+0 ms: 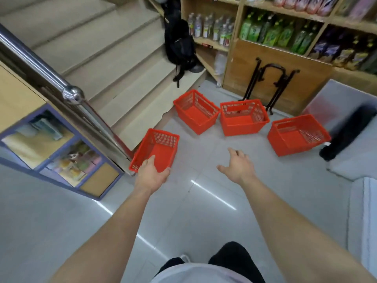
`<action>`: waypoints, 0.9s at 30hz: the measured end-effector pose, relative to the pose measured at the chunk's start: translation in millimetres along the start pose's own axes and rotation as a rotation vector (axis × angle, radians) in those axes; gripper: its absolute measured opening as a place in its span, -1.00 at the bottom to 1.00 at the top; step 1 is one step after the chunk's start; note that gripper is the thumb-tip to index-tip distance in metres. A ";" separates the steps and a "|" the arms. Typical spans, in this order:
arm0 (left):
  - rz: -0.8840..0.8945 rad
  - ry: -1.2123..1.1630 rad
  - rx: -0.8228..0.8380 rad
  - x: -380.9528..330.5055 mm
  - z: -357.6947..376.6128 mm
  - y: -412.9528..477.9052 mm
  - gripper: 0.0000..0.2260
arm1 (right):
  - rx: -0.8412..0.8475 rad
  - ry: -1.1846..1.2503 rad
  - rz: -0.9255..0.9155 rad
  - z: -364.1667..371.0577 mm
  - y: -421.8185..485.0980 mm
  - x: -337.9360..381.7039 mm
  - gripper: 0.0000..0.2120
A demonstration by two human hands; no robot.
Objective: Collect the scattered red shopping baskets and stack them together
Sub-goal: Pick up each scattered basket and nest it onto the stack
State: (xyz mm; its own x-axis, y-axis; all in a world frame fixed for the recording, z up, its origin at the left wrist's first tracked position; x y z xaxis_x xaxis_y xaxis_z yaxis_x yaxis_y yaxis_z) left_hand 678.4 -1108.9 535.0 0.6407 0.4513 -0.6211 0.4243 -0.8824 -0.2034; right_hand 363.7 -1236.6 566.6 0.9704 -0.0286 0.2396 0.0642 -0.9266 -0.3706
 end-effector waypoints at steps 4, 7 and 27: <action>-0.050 -0.017 -0.024 5.9 -4.6 62.5 -0.16 | 0.025 -0.035 -0.050 -2.6 67.8 45.2 -0.17; -0.095 -0.053 -0.061 12.4 1.5 112.4 -0.19 | 0.062 -0.065 -0.109 2.6 133.0 78.7 -0.16; -0.871 -0.254 -0.346 146.3 89.9 299.1 -0.28 | 0.391 -0.282 -0.551 141.9 518.3 339.2 -0.23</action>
State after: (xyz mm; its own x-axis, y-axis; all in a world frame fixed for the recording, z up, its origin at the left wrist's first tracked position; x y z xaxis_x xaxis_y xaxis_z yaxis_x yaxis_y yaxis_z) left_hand 841.5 -1318.7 315.2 -0.1271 0.8501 -0.5110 0.8755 -0.1460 -0.4606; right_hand 759.2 -1673.3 328.4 0.7929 0.5496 0.2631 0.5876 -0.5755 -0.5688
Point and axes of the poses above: each hand's wrist, its own y-axis towards the middle knuckle, its own z-axis out of the palm, x = y × z, the point moved 10 cm from there along y, towards the middle knuckle, and after that the axes turned 8 degrees about z, right-handed, at the moved point
